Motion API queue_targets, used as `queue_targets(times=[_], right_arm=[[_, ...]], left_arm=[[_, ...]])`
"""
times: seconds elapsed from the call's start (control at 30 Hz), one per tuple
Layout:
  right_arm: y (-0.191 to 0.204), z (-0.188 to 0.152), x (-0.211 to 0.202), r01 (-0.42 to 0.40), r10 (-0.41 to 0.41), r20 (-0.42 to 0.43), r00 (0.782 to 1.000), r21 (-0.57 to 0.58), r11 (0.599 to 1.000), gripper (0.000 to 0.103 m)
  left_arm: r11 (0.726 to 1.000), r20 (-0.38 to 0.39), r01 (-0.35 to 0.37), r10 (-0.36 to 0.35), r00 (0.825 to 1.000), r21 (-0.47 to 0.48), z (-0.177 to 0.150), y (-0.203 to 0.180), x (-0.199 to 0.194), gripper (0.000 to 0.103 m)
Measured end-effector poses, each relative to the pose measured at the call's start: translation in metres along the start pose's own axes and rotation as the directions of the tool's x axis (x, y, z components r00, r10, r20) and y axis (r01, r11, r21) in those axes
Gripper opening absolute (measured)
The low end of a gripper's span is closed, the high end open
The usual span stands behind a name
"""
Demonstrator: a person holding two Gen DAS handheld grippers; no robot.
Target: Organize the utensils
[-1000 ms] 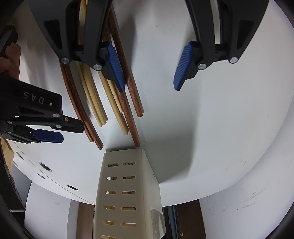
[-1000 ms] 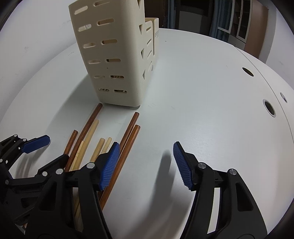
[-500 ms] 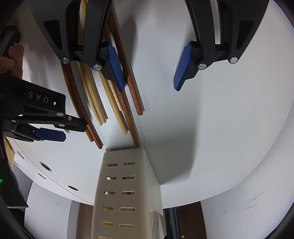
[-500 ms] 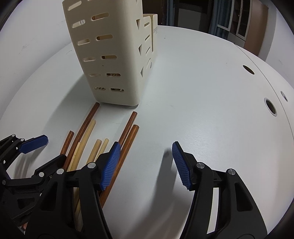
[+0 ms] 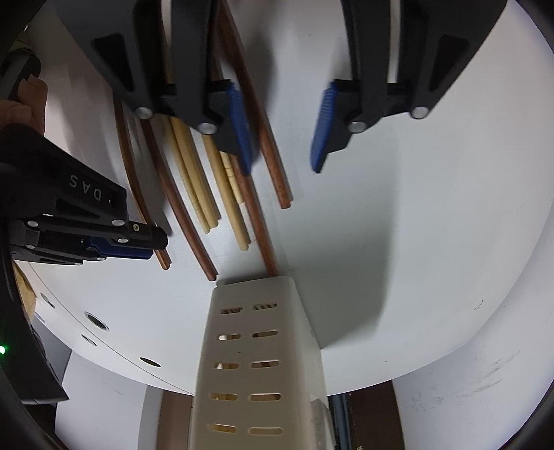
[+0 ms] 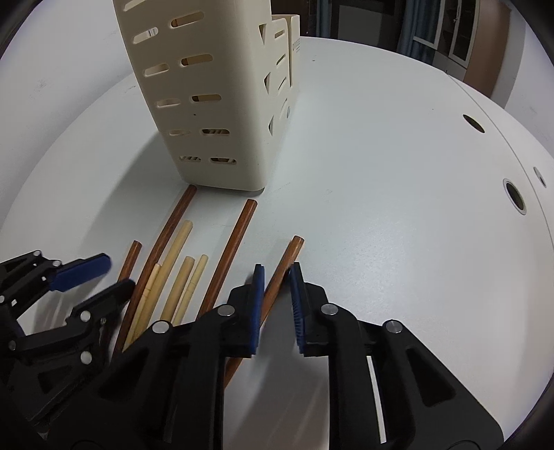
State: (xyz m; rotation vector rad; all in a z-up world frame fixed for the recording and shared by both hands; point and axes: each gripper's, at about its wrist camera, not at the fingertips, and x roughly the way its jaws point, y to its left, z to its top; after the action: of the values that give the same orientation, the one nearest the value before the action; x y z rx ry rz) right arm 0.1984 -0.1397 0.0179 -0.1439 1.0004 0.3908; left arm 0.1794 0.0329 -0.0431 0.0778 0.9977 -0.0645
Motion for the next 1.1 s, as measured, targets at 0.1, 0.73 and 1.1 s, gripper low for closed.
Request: queue_targets(times=[0.1,0.73,1.1], right_arm=[[-0.006,0.000,0.000,-0.019,0.019,-0.002,1.000,0.020,1.000,0.009],[-0.017,0.012,-0.054,-0.090,0.092,0.219,0.971,-0.018,0.996,0.006],[-0.002,0.025,-0.109,-0.072,0.092,0.363,0.927,-0.069,0.995,0.006]], left_arm=[[1.000,-0.006,-0.013,0.013,1.000,0.026,0.005,-0.005,0.003,0.014],[1.000,0.183,-0.013,0.010,0.983,0.014,0.034,-0.018,-0.057,0.007],[1.000,0.342,-0.012,0.008,0.940,0.009,0.038,-0.022,-0.115,0.006]])
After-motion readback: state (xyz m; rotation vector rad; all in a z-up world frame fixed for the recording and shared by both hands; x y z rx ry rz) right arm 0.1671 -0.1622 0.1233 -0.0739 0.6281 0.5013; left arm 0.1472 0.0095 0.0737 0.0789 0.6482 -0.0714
